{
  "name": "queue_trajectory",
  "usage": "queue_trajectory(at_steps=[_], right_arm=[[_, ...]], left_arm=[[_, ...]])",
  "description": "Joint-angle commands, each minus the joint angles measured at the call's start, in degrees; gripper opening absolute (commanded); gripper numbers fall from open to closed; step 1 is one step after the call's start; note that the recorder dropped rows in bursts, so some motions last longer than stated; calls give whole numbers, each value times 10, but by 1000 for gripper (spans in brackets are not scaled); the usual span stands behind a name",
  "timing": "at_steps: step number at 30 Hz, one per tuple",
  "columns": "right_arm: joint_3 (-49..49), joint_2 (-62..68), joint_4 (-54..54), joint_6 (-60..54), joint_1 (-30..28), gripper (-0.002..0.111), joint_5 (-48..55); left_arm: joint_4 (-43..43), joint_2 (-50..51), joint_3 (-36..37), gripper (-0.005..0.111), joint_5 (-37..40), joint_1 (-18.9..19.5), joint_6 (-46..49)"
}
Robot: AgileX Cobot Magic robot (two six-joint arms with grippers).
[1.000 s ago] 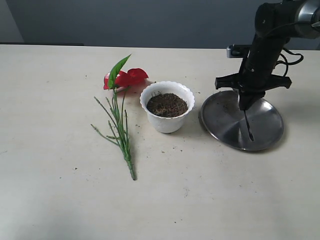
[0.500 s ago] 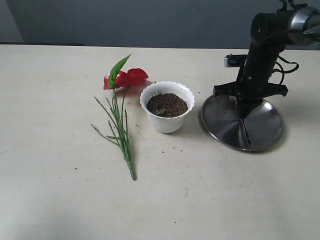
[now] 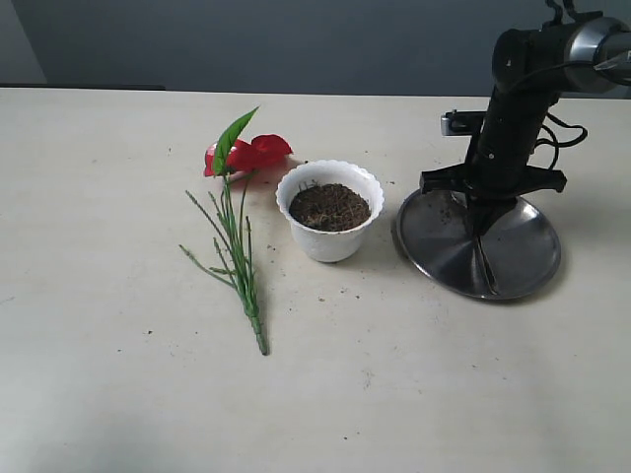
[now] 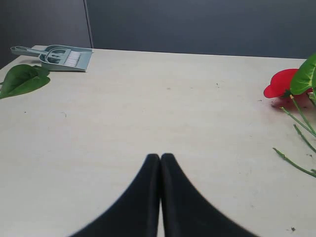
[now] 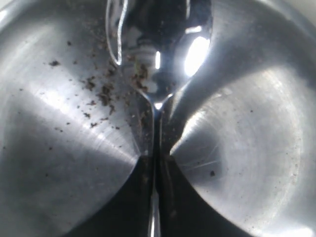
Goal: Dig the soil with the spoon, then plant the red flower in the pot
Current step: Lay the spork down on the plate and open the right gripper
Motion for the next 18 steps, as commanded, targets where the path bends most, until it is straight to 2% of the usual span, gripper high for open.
queue_trajectory(at_steps=[1,11,18], right_arm=[[-1,1,-1,-3,-3,-1,4],[-4,0,3,-3,-3,-1,10],[-41,-1,3,-3,-3,-1,53]], left_arm=[[-1,-3,3,0,-4,0,0],[-1,-3,3,0,-4,0,0],[-1,-3,3,0,-4,0,0]])
